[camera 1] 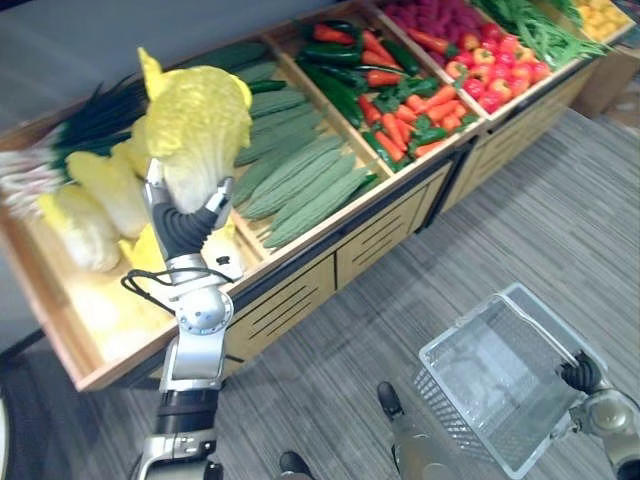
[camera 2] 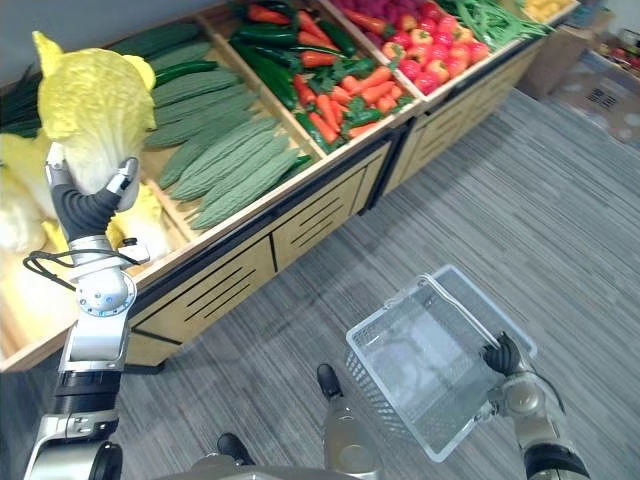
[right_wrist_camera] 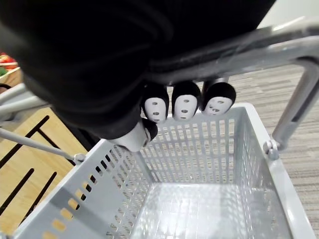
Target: Pick vegetable in the basket
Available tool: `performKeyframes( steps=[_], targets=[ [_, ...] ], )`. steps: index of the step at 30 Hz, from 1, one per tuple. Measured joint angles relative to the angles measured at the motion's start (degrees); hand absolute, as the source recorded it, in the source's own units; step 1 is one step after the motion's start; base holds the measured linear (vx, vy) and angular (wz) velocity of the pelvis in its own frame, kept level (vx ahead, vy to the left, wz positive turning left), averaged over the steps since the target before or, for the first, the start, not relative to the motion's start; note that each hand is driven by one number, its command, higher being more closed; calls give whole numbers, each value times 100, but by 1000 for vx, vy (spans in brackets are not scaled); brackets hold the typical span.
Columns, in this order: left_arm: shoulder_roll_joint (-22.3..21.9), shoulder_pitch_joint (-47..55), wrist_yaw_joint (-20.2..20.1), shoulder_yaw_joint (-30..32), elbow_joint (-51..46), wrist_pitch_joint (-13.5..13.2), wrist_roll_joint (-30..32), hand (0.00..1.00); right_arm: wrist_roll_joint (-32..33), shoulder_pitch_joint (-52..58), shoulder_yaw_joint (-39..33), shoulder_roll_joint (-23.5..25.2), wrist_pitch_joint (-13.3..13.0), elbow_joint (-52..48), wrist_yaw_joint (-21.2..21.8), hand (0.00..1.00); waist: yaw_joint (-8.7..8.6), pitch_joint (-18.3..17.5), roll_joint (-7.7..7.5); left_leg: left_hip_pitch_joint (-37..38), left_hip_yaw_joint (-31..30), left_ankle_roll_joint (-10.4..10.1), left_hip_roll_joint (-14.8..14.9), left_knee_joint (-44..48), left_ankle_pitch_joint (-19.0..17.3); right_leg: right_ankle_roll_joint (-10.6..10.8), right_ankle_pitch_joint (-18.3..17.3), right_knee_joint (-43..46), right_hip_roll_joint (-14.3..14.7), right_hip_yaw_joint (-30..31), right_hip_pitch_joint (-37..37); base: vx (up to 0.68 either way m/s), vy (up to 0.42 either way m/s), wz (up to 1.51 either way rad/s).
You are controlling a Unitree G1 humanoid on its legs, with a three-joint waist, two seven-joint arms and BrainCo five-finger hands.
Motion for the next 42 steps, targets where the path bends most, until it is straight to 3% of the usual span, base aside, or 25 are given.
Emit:
performKeyframes(
  steps=[6,10,18,25,35,42],
  targets=[
    [644,-64,-707,-962,90,-335,-114,100,0,-260,622,-391,-144,-525,238,100,-29,-1,3,290,665,-108,63,380,-420,81,57,10,153,696,17,41,8,-63],
    [733,-260,-1129,-1721,99,-460,-334,100,30,-293,953,-488,-190,-1067,320,100,-31,-10,18,411,1015,-175,148,707,-700,93,65,55,243,987,37,26,4,-44],
    [805,-741,-1895,-3247,97,-815,-1006,100,31,-629,1668,-535,-269,-2020,362,100,-59,-254,358,446,1729,-371,845,1978,-1429,91,64,222,662,1287,-8,12,-8,-38],
    [805,-1164,-2477,-4577,47,-924,-1009,100,32,-952,2110,-895,-442,-2533,361,100,-144,-457,525,487,2124,-462,1123,2472,-1668,51,96,251,876,1528,-97,-19,4,-26],
    [832,-1305,-2947,-5496,-87,-1037,-1215,100,250,-1213,2495,-1271,-460,-2918,392,100,-170,-534,617,538,2473,-525,1376,2896,-1834,33,136,339,1098,1728,-240,-17,-7,-17],
    [838,-1306,-3080,-5745,102,-1048,-1145,100,526,-1454,3018,-1414,-574,-3421,599,100,-253,-549,627,642,2711,-554,1402,2981,-1866,36,137,407,1220,1903,-281,-18,-9,-14]
  ],
)
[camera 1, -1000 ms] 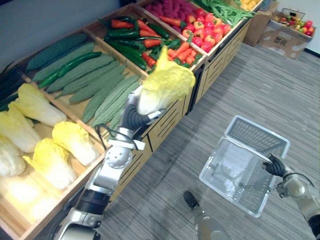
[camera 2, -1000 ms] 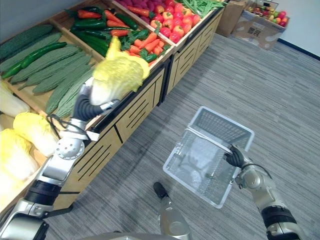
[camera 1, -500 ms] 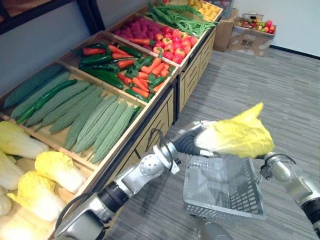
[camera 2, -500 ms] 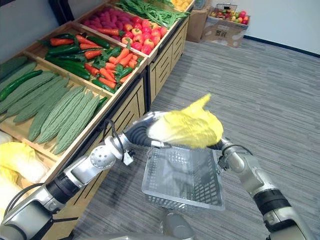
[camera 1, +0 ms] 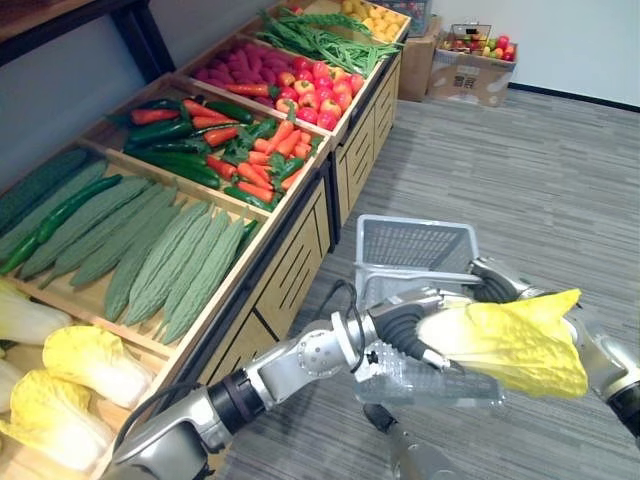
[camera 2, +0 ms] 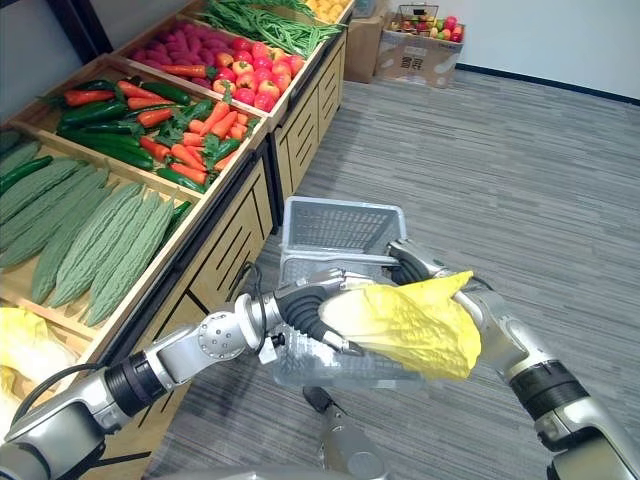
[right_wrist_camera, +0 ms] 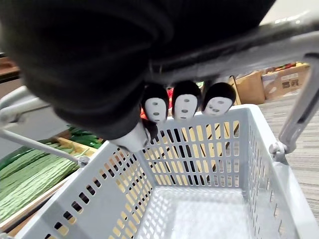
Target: Pick vegetable in the basket
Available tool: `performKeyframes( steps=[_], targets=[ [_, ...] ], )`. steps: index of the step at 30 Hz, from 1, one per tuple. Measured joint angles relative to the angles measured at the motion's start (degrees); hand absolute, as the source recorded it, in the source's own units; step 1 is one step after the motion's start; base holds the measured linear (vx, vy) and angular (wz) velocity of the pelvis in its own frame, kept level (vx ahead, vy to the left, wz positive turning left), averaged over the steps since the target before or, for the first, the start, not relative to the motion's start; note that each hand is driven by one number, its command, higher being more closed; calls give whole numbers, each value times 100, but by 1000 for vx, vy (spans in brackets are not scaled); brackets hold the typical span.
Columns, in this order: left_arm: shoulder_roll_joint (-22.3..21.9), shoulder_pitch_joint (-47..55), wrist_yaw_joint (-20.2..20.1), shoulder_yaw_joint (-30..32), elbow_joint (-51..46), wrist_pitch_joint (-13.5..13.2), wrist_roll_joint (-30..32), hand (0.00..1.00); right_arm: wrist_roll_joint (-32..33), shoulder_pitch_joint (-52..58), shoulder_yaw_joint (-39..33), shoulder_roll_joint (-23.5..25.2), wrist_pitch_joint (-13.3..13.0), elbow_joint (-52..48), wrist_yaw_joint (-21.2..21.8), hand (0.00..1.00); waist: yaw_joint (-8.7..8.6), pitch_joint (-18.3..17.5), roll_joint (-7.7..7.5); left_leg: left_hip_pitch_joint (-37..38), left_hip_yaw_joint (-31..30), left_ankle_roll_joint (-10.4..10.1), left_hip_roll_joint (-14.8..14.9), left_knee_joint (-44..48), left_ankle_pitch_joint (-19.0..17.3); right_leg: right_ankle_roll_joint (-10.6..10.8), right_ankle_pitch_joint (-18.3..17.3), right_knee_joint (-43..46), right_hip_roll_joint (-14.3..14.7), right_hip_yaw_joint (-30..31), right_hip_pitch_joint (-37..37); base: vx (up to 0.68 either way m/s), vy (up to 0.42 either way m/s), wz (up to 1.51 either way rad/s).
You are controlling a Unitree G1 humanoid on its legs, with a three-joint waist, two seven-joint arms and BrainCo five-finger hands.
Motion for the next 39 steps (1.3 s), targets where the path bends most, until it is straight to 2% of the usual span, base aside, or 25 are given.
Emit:
performKeyframes(
  steps=[3,7,13,17,27,28,33,34,38,39],
  targets=[
    [-65,-20,-65,-53,363,3,57,100,18,-94,142,0,-74,-14,44,100,-82,-12,18,32,84,8,64,94,-1,0,0,17,33,6,-12,0,-5,-11],
    [-248,-36,-55,-49,879,6,365,100,14,-189,164,-19,-88,4,54,100,-100,-16,25,92,194,8,94,112,0,-3,-6,64,97,4,-48,9,-7,-10],
    [-541,-152,-48,-59,1709,10,1163,100,101,-438,382,-49,-106,45,174,100,-180,-18,25,93,280,8,106,150,-1,-14,-14,118,101,-118,-130,4,-5,-4],
    [-605,-182,-40,-60,2162,15,1469,100,191,-449,380,-49,-108,45,174,100,-226,-34,26,88,318,7,104,154,-1,-26,-22,168,95,-255,-206,4,-3,-4],
    [-708,-280,189,195,3069,46,2073,100,239,-452,377,-49,-116,-4,180,100,-228,-50,3,4,343,-27,114,169,-47,-77,-104,149,63,-421,-317,0,1,-1],
    [-720,-281,193,205,3148,58,2073,0,240,-452,377,-49,-116,-16,180,100,-231,-50,2,-7,354,-26,113,173,-53,-78,-101,142,49,-470,-346,8,6,-7],
    [-738,-312,235,314,3428,142,2295,0,244,-453,387,-40,-116,-139,293,100,-227,-49,3,-11,472,-26,120,168,-53,-77,12,120,62,-509,-407,55,38,-5],
    [-733,-483,433,605,3648,277,2464,0,389,-486,396,74,-117,-182,349,100,-217,-30,13,-14,491,-23,86,148,-52,-77,13,124,11,-565,-404,100,88,6],
    [-752,-483,475,705,3700,280,2464,0,406,-521,396,105,-117,-187,391,100,-200,20,5,-16,487,-18,85,146,-55,-77,10,124,0,-580,-398,2,-1,15],
    [-1039,-743,639,978,3590,304,2456,0,365,-221,217,268,-49,-120,416,100,-135,319,-27,-151,277,4,105,156,-53,-77,10,95,-138,-801,-391,-57,-21,43]
  ],
)
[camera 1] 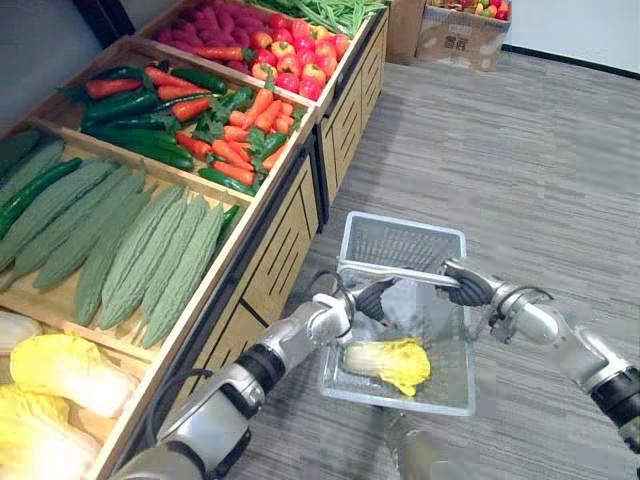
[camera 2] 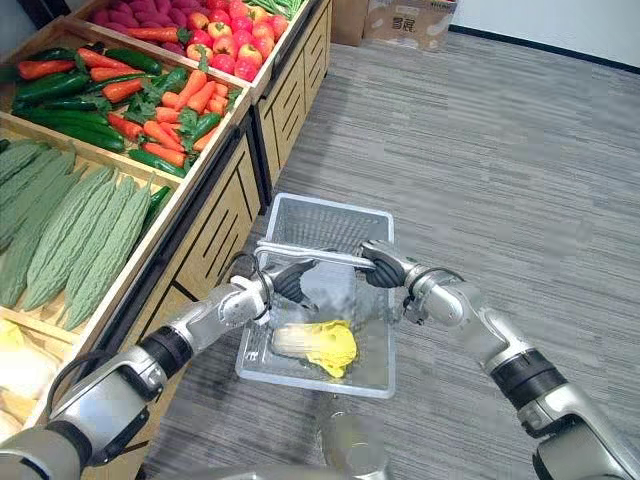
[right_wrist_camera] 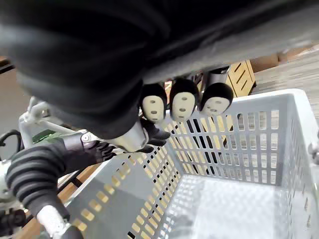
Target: Pick vegetable in the basket
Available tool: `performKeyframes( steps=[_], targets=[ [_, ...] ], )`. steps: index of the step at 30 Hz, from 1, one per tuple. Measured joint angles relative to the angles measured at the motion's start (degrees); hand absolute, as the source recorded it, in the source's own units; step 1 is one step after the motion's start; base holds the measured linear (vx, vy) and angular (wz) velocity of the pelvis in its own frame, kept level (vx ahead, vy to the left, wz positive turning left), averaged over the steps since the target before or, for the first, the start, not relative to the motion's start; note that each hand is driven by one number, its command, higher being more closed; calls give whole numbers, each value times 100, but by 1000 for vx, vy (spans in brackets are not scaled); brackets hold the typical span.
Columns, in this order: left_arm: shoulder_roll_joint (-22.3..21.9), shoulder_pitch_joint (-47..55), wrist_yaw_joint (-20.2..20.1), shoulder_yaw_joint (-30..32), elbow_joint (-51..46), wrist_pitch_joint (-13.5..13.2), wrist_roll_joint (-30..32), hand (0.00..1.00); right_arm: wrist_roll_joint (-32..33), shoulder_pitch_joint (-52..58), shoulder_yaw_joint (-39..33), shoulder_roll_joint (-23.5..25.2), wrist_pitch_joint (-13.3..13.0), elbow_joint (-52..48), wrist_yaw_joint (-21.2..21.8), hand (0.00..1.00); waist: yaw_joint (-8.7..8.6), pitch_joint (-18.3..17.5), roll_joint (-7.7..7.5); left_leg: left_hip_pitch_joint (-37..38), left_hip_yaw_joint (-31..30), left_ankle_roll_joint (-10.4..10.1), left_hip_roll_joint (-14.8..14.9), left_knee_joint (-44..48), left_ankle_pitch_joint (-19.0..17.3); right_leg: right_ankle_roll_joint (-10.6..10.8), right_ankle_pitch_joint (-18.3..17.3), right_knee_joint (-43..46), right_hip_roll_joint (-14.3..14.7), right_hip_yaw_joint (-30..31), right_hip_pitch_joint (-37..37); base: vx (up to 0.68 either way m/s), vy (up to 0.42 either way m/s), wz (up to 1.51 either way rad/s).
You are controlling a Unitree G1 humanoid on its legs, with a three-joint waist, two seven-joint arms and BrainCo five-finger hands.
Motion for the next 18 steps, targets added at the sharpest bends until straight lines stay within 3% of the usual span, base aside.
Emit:
performKeyframes(
  steps=[3,5,6,7,10,16,18],
  targets=[
    [-2,-97,0,0,-2,2,0,0,-1,30,-75,21,4,1,0,100,4,47,2,-7,0,7,-3,-1,-3,0,0,0,-11,-5,0,-14,25,18],
    [31,-142,-1,-188,-635,209,-4,0,-33,301,-651,349,-69,156,10,100,105,138,-16,-129,-172,68,-35,-115,36,-1,0,22,-116,-176,20,-21,16,51],
    [79,-94,-32,-517,-1404,238,-107,0,-103,610,-1307,699,-20,452,-27,100,128,147,-27,-251,-476,107,-29,-155,70,-2,-1,18,-225,-440,28,-56,-35,119],
    [49,43,-187,-738,-2205,73,-847,0,-354,826,-1801,930,231,685,-226,100,135,194,23,-370,-811,147,-13,-184,101,-2,-1,18,-349,-749,90,-49,-35,120],
    [-97,291,-242,-819,-3559,-328,-1748,0,-476,1131,-2537,1489,609,950,-530,100,421,199,43,-450,-1097,190,-61,-210,123,-4,-3,30,-517,-1003,235,-75,-9,63],
    [-48,518,-255,-856,-4337,-447,-2429,0,-693,1746,-3090,1978,845,1148,-662,100,487,183,28,-740,-1811,398,-333,-396,208,-7,-8,32,-972,-1607,389,-88,45,62],
    [-12,690,-256,-845,-4530,-444,-2622,0,-687,1911,-3534,2150,927,1379,-735,100,590,174,16,-904,-2060,454,-351,-393,244,-27,-23,30,-1079,-1821,395,-70,7,60]
  ],
)
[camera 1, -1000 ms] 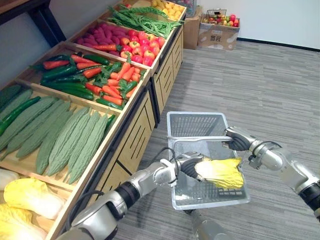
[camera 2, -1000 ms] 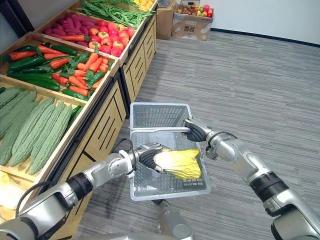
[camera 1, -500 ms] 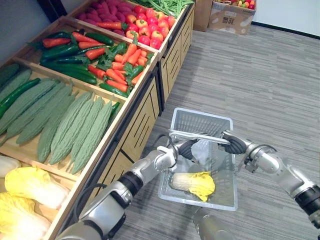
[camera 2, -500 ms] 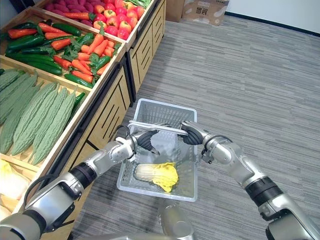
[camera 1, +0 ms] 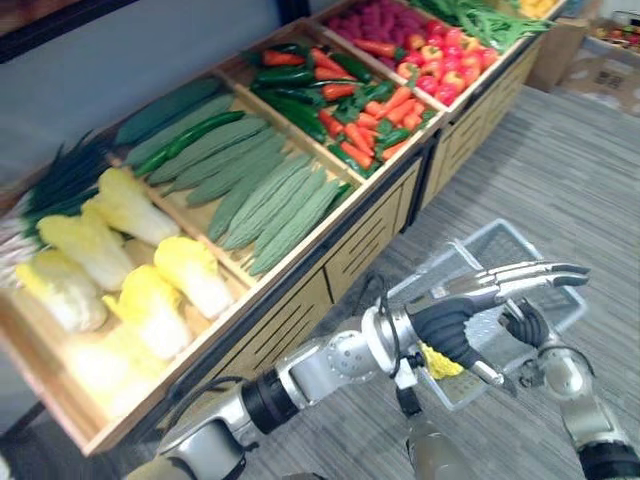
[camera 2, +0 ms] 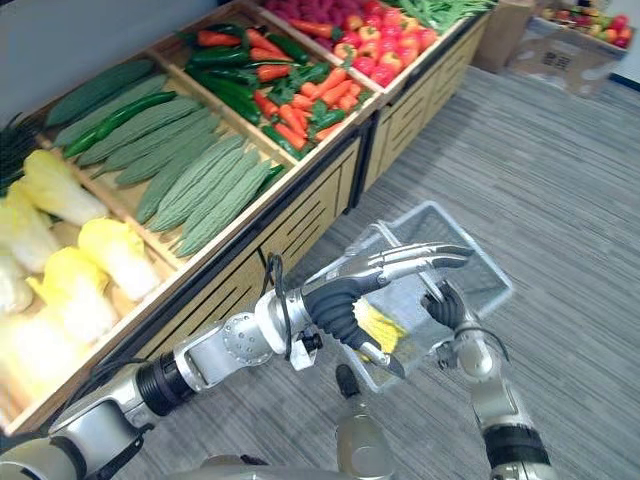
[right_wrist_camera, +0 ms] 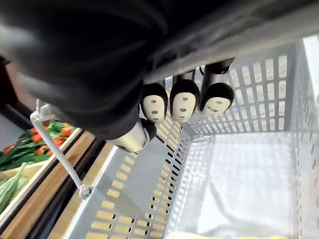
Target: Pick vegetable in the basket
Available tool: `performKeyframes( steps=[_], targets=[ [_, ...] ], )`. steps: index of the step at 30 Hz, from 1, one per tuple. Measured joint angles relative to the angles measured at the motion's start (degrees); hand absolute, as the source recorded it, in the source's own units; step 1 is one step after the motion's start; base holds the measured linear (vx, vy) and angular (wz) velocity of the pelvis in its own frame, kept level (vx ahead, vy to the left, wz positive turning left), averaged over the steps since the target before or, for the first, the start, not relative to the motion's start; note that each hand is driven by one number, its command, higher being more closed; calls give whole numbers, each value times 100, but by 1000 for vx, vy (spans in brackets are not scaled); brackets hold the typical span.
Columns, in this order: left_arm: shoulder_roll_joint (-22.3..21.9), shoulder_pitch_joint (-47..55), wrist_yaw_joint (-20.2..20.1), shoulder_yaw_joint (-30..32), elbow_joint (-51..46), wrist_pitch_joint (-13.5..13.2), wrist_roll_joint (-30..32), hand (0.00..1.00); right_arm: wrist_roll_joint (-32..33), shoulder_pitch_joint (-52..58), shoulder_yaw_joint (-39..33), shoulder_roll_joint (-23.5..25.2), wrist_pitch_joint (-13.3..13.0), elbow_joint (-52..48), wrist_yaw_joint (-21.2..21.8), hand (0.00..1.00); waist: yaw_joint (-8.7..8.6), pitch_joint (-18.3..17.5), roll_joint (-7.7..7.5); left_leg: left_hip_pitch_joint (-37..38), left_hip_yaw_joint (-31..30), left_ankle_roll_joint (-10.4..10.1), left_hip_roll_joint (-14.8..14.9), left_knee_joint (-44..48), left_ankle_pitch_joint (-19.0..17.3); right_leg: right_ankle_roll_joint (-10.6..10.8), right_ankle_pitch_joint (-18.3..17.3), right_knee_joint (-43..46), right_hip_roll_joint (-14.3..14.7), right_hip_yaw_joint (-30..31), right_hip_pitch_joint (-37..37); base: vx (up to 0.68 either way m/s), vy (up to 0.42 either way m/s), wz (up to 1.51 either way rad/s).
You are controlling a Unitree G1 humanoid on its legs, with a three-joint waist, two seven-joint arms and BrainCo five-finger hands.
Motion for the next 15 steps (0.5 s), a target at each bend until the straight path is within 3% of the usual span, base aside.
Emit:
performKeyframes(
  steps=[4,7,11,15],
  targets=[
    [126,324,18,357,-612,-2,-152,0,23,313,-877,246,142,423,-202,100,119,-71,-35,-357,-641,91,-40,-4,118,-25,-17,-55,-219,-564,99,-70,-25,69],
    [120,612,34,742,-797,-4,-320,0,59,523,-1155,393,166,722,-260,100,172,-221,-84,-500,-966,160,-91,-19,182,-29,-20,-113,-351,-865,218,-84,-9,61],
    [127,1183,241,1447,-898,-4,-311,0,279,830,-1482,811,169,1367,-341,100,287,-551,-289,-657,-1506,275,-284,-253,350,-122,-87,-254,-558,-1372,430,-38,-14,57],
    [113,1663,495,2356,-926,8,-301,0,476,850,-1647,1031,176,1904,-403,100,354,-660,-444,-799,-1873,329,-479,-562,613,-157,-185,-320,-711,-1738,498,-23,-28,58]
  ],
)
